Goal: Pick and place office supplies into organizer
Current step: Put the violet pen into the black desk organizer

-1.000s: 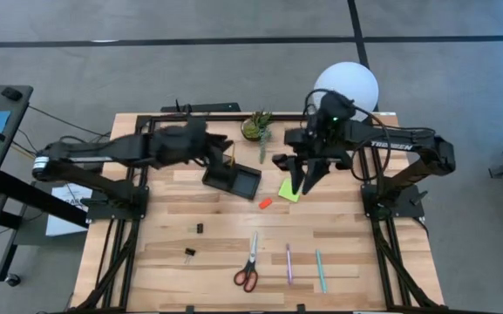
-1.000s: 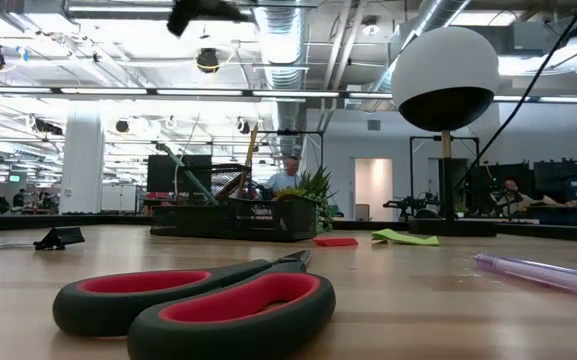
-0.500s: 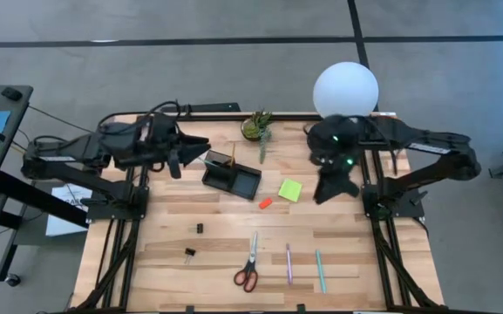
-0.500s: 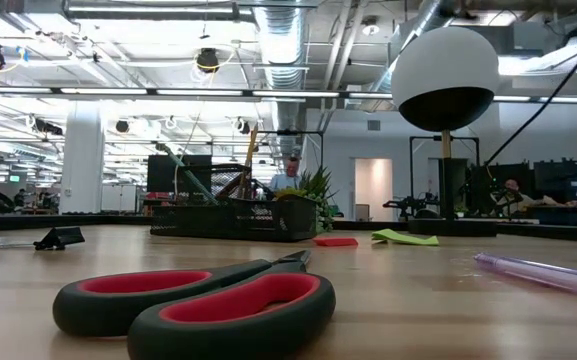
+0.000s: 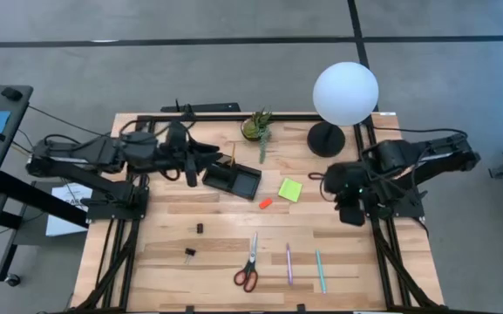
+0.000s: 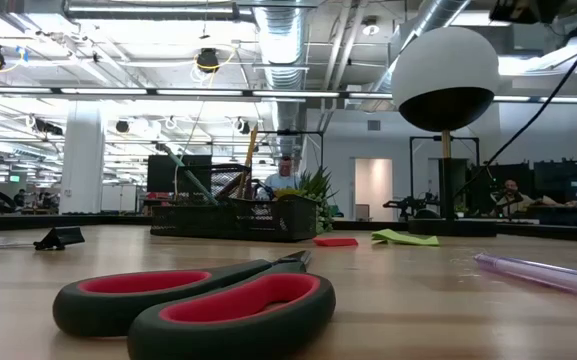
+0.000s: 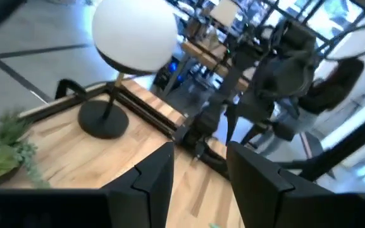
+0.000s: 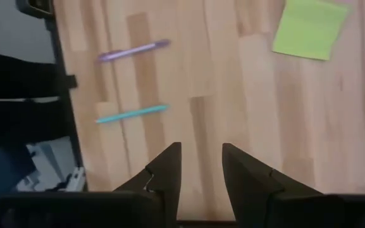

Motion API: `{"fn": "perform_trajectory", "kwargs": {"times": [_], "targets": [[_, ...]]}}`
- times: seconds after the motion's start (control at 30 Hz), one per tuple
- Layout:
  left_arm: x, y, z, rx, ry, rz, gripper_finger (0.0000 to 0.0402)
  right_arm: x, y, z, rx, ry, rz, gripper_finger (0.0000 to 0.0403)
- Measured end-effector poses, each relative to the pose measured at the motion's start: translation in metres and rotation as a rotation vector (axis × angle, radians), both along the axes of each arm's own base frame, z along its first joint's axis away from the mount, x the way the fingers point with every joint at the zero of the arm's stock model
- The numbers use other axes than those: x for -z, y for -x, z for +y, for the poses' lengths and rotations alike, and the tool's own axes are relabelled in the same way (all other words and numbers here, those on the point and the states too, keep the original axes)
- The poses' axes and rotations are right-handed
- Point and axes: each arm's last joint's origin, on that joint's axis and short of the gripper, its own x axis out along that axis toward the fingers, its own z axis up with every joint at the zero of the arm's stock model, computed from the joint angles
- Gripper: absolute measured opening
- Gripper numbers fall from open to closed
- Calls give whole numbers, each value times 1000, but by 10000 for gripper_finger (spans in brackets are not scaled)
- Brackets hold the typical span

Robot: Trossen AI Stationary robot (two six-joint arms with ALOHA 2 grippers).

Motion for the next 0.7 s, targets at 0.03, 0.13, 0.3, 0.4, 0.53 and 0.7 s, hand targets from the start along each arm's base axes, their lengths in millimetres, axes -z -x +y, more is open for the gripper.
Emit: {"fn": "perform_trajectory", "kwargs": {"times": [0.03,0.13,0.3,0.4,0.53,0.7], "targets": [[2,-4,-1,21,-3,10,139,0,0,4,3,-7,-6,107],[14,-20,-6,137,-48,85,139,0,-2,18,-11,-31,-33,107],[52,-59,-22,412,-196,261,139,13,-1,33,88,-73,-23,107],[77,-87,-32,528,-273,311,139,20,3,36,232,-82,21,107],[114,-125,-40,632,-370,315,139,27,5,42,383,-115,85,107],[148,-165,-50,788,-532,176,139,33,11,52,432,-137,142,107]]}}
